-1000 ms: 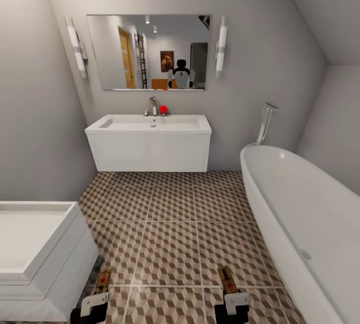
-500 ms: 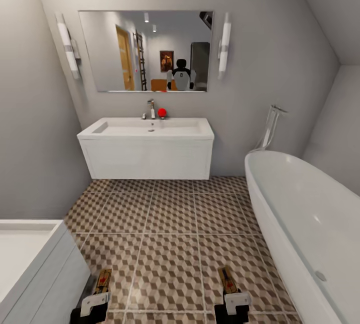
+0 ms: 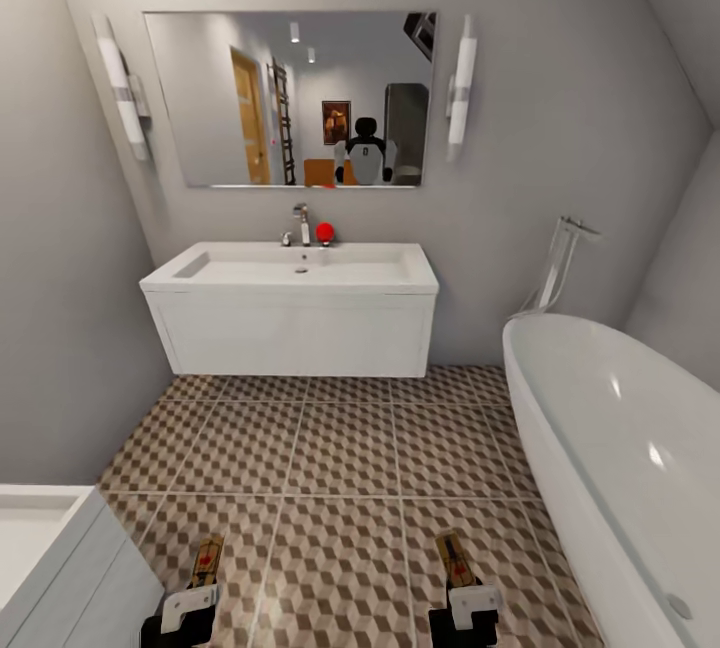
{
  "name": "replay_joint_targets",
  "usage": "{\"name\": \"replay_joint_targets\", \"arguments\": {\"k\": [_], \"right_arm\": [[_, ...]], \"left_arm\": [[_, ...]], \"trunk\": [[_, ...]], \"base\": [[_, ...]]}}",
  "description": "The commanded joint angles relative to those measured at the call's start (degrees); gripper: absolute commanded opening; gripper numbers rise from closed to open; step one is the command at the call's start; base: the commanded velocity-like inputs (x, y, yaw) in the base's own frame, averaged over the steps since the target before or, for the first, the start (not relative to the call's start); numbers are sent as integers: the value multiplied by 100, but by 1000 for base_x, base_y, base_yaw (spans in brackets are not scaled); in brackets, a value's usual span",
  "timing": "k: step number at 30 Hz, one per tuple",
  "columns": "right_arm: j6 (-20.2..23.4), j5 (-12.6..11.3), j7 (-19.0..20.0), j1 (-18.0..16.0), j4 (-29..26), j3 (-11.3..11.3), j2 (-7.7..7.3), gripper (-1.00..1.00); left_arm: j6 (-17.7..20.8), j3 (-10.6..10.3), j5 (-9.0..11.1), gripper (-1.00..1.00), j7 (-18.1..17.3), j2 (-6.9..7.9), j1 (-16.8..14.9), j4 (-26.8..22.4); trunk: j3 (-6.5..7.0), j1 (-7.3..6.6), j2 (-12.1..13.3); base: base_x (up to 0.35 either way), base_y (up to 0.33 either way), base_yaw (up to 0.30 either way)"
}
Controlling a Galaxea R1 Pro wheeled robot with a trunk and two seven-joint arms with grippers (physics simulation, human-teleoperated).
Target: Take the four mousetraps from the cabinet in the bathroom and place them on the bathroom floor. Make sure all four end up on the same floor surface, and ensure that at least two of them are either under or directly next to the same bathroom sink.
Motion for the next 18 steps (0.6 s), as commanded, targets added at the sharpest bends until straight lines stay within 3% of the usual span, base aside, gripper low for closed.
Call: {"name": "replay_joint_targets", "arguments": {"k": [1, 18], "right_arm": [[4, 47, -58, -5, 6, 16, 0, -100], [4, 47, -58, -5, 6, 16, 0, -100]], "left_arm": [[-16, -37, -38, -100, 59, -3, -5, 12], [-16, -37, -38, -100, 59, -3, -4, 12]], "trunk": [[-6, 3, -2], [-6, 3, -2]], "base": [[342, 0, 1], [342, 0, 0]]}}
